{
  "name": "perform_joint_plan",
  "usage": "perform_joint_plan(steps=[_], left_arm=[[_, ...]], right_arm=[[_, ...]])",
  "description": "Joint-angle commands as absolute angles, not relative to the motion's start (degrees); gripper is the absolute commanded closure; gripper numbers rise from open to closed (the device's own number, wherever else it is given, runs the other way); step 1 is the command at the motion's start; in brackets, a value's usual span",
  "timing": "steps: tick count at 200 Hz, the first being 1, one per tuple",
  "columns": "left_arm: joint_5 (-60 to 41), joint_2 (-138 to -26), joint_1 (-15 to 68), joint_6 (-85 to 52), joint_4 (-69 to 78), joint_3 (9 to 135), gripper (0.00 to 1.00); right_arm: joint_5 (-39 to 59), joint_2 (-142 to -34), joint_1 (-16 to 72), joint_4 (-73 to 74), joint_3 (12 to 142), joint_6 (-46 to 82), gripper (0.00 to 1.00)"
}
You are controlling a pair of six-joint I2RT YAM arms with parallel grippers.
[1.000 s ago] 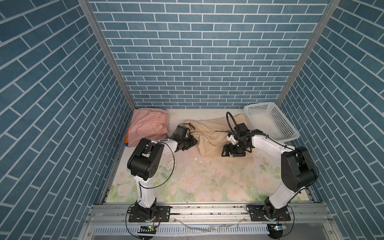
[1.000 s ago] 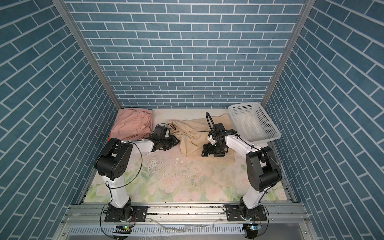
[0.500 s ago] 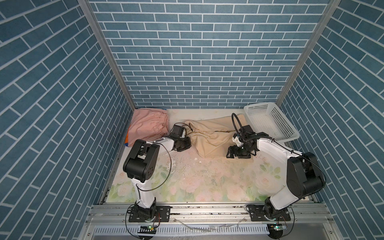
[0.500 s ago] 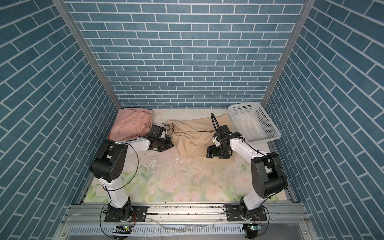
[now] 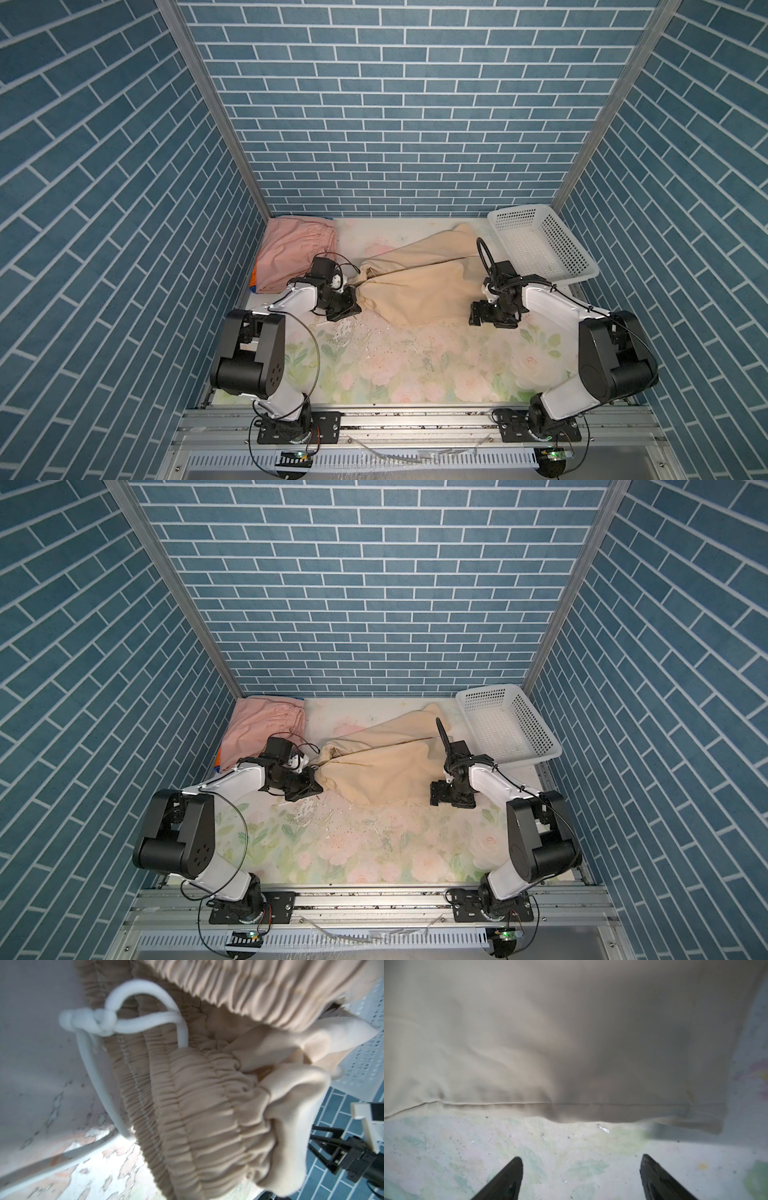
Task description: Fold and stack the shorts
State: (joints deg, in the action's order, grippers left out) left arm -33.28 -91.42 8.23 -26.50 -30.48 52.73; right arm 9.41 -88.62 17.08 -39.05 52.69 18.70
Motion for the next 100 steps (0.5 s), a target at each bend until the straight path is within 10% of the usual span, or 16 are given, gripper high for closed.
perform_joint_plan(steps=[1, 67, 100], left_arm=[[-32.0, -94.7, 7.6, -16.5, -45.6, 57.4, 1.00], [-32.6, -96.8, 7.6, -11.5, -52.5, 56.8, 1.00], [-33.8, -95.3, 7.3, -11.3, -54.9, 58.0, 1.00]], right_arm=[[3.9, -88.1, 15.3, -38.2, 52.5, 20.9, 0.11], [-1.3, -95.0, 11.4, -35.0, 55.3, 21.8, 0.33], [-3.0, -94.2, 9.3, -34.9, 55.6, 21.2, 0.84]])
